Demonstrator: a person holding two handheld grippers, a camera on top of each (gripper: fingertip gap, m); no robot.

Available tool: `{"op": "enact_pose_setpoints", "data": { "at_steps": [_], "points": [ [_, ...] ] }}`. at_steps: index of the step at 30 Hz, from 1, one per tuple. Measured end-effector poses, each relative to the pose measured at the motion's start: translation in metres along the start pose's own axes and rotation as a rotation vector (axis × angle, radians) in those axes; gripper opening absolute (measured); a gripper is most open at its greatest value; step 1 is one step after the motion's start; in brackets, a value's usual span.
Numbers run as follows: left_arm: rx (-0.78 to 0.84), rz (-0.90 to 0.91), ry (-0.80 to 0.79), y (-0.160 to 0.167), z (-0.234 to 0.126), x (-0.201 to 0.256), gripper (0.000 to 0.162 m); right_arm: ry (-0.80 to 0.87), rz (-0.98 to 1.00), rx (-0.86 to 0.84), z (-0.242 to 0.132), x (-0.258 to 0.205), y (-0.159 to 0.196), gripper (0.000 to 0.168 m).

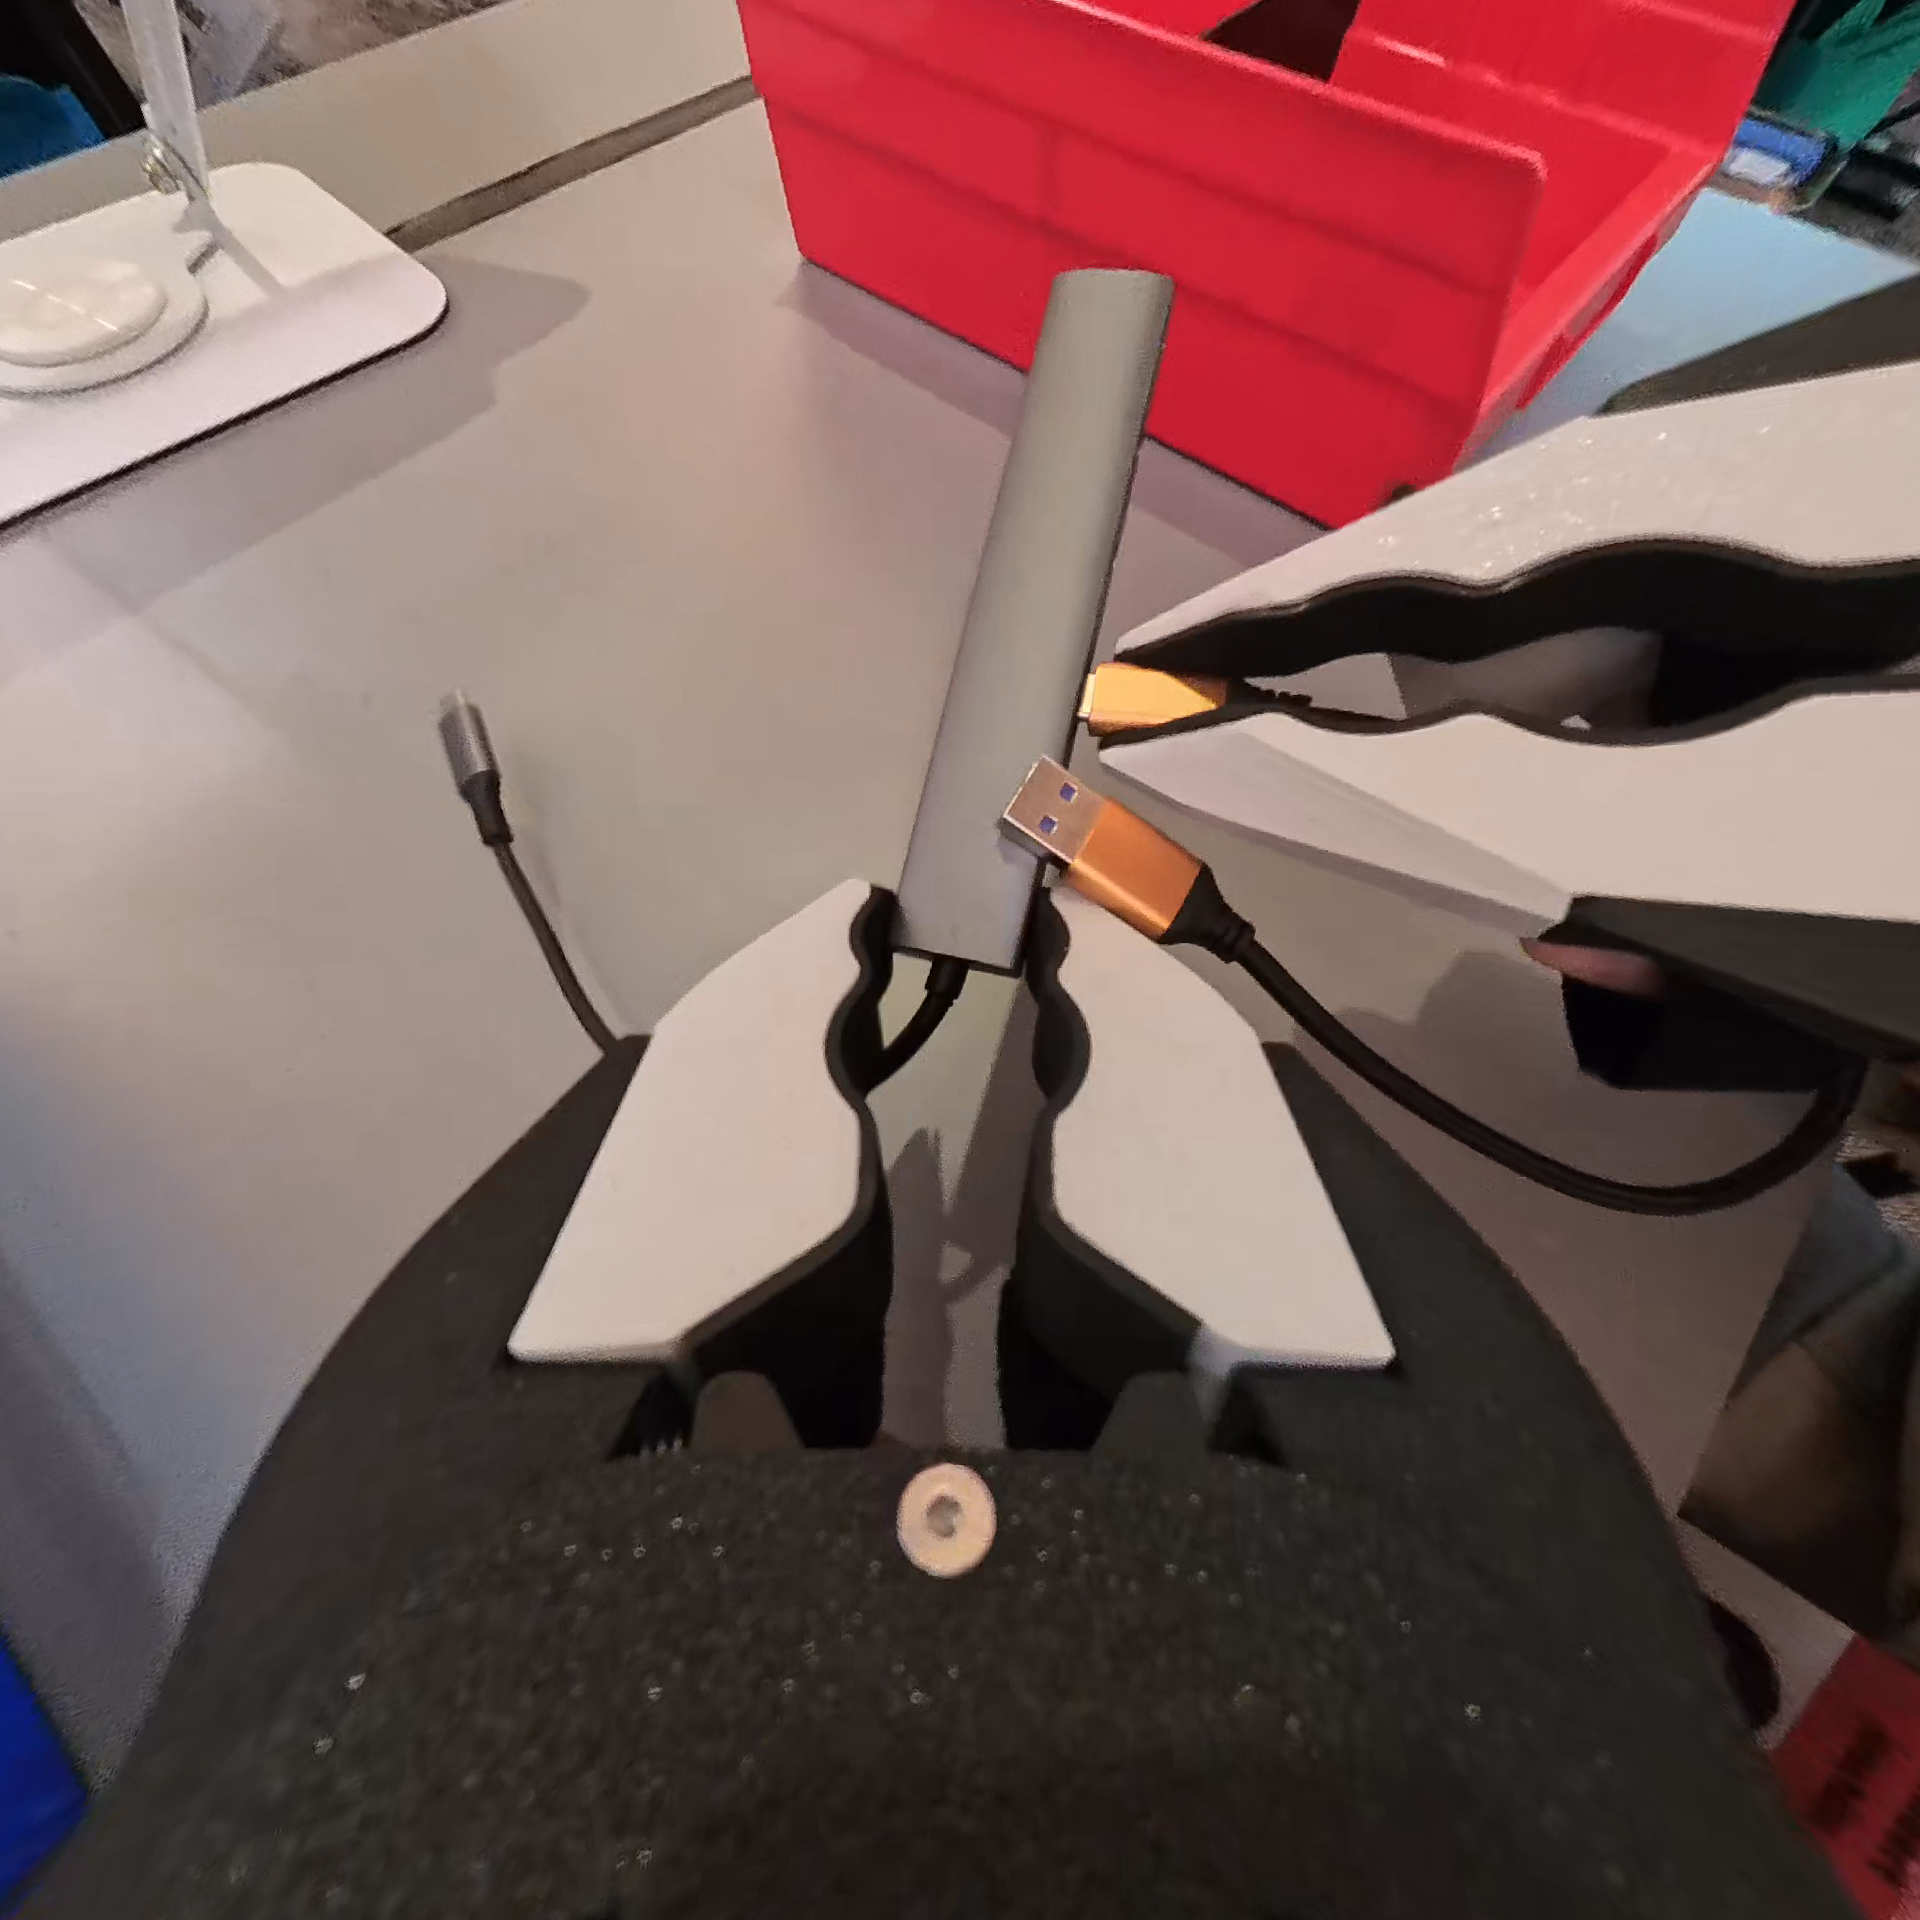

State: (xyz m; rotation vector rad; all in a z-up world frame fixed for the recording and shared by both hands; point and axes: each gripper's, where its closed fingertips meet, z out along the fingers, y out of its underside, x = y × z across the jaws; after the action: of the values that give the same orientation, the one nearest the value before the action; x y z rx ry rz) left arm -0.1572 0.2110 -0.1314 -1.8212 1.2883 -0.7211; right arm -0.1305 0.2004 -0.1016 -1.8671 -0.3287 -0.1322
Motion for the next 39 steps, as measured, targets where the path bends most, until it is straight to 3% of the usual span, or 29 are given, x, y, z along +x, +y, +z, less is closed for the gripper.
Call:
{"op": "enact_pose_setpoints", "data": {
  "at_steps": [7, 8, 10, 12, 17, 21, 23, 26, 33, 36, 39],
  "points": [
    [0.010, -0.069, -0.030, -0.001, 0.003, 0.001, 0.026, 0.067, 0.042, -0.001, -0.005, 0.003, 0.001, 0.011],
    [0.032, -0.121, -0.151, -0.002, 0.000, -0.024, 0.023, 0.047, 0.049, 0.012, -0.010, -0.001, 0.000, 0.010],
    [0.080, -0.250, -0.102, -0.008, -0.008, -0.056, 0.023, 0.046, 0.018, 0.024, -0.020, -0.007, -0.001, 0.011],
    [0.080, -0.136, -0.124, -0.011, -0.019, -0.058, 0.023, 0.062, -0.053, 0.047, -0.024, 0.001, -0.006, 0.011],
    [0.079, 0.110, -0.050, -0.009, -0.011, -0.026, 0.024, -0.032, 0.042, 0.093, -0.026, 0.025, -0.004, 0.011],
    [0.078, 0.144, -0.034, -0.003, -0.006, -0.024, 0.024, -0.047, 0.022, 0.060, -0.026, 0.045, 0.010, 0.011],
    [0.073, 0.127, -0.038, -0.002, -0.005, -0.025, 0.024, 0.020, -0.013, 0.069, -0.033, 0.064, 0.010, 0.011],
    [0.079, 0.097, -0.027, -0.003, -0.006, -0.027, 0.024, 0.061, -0.077, 0.149, -0.056, 0.092, -0.021, 0.011],
    [0.062, 0.056, 0.022, 0.002, -0.002, -0.022, 0.024, 0.356, -0.161, 0.253, -0.109, 0.233, -0.096, 0.011],
    [0.058, 0.080, 0.014, 0.002, -0.003, -0.021, 0.024, 0.368, -0.148, 0.264, -0.106, 0.274, -0.102, 0.011],
    [0.053, 0.076, 0.023, 0.003, -0.002, -0.019, 0.024, 0.347, -0.137, 0.218, -0.080, 0.300, -0.081, 0.011]
  ]
}}
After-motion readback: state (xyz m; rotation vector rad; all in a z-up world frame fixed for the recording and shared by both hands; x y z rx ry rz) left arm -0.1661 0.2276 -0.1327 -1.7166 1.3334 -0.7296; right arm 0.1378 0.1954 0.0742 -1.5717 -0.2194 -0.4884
